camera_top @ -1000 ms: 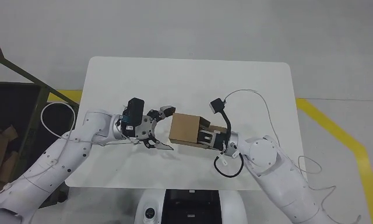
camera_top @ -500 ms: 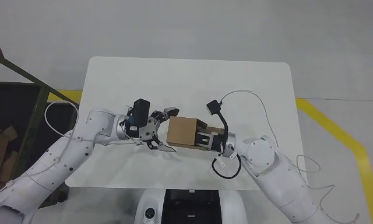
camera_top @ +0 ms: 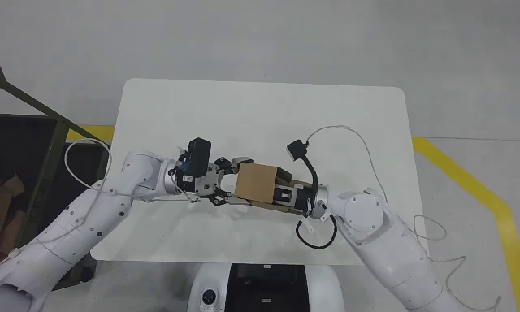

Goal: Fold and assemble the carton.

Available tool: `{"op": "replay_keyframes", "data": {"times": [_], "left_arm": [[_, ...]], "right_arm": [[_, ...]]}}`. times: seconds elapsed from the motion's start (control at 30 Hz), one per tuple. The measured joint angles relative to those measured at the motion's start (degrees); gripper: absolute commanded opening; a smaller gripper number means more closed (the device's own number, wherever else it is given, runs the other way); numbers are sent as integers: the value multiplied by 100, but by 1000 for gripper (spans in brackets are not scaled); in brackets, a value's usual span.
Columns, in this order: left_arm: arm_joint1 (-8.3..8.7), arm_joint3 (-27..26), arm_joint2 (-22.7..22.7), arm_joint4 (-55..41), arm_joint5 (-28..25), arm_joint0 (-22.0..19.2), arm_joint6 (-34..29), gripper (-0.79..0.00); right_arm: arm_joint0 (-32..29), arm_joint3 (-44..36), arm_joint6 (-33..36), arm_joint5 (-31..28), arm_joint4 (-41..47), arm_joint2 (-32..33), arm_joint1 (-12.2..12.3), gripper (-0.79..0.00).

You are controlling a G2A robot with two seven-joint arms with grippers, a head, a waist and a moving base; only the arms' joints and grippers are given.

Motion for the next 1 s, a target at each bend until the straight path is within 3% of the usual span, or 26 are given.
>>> {"op": "replay_keyframes", "data": {"times": [0.1, 0.13, 0.17, 0.2, 0.3, 0.4, 0.57, 0.67, 0.83, 0.9, 0.97, 1.0], "left_arm": [[7, 4, 25, -13, 0, -16, 17, -486], [9, 8, 30, -19, 0, -20, 25, -483], [11, 13, 35, -29, 0, -23, 40, -483], [12, 18, 37, -35, 0, -24, 51, -483], [19, 27, 29, -41, 0, -23, 90, -483], [28, 47, 4, -50, 0, -4, 139, -483], [55, 114, -96, -61, 1, 81, 239, -486], [81, 141, -183, -43, 0, 154, 301, -493], [128, 188, -361, -36, -1, 311, 441, -511], [147, 188, -430, -34, -1, 384, 488, -517], [161, 158, -475, -32, -1, 446, 518, -514], [165, 139, -488, -26, 0, 466, 524, -511]], "right_arm": [[7, 9, 0, 6, -7, 3, 1, -785], [10, 11, -3, 7, -13, 4, 1, -723], [12, 15, -12, 7, -21, 8, 2, -570], [14, 18, -23, 7, -27, 11, 2, -483], [18, 23, -69, 8, -42, 31, 3, -382], [19, 22, -112, 10, -41, 72, 6, -175], [-22, 12, -160, 10, -13, 207, 28, -120], [-69, -10, -189, 2, 13, 319, 48, -123], [-165, -62, -205, -17, 72, 521, 86, -203], [-206, -107, -177, -13, 76, 553, 97, -391], [-229, -145, -123, 5, 80, 521, 99, -465], [-228, -153, -100, 13, 77, 492, 97, -603]]}}
